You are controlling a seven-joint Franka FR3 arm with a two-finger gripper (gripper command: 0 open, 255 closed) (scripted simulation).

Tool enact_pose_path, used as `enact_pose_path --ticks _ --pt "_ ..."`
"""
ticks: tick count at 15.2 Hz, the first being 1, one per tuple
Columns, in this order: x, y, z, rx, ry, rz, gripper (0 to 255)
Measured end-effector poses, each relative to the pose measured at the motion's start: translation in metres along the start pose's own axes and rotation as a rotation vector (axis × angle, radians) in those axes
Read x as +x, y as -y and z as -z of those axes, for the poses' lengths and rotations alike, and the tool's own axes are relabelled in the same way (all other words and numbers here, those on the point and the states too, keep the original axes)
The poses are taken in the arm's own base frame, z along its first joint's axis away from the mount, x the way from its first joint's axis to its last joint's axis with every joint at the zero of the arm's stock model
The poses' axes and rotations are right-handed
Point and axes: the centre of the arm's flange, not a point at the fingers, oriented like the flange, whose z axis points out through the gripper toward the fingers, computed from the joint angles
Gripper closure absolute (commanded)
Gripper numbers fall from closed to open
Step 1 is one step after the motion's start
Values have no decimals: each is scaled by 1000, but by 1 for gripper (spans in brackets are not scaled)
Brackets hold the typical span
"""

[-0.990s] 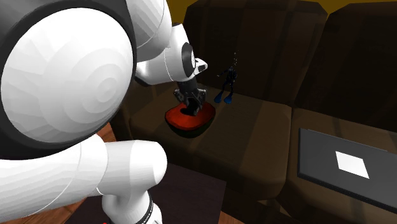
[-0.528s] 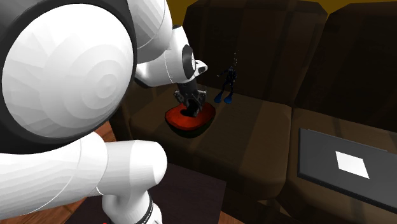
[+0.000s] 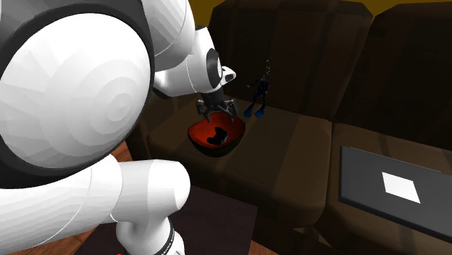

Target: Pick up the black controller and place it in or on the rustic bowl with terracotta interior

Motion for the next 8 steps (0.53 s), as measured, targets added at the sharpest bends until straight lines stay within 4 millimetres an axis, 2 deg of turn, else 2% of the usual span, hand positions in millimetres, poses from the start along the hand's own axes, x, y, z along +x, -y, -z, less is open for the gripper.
enact_pose_path --ticks 4,8 --pt "-1 -2 37 0 0 0 0" --pt "0 0 43 0 1 0 0"
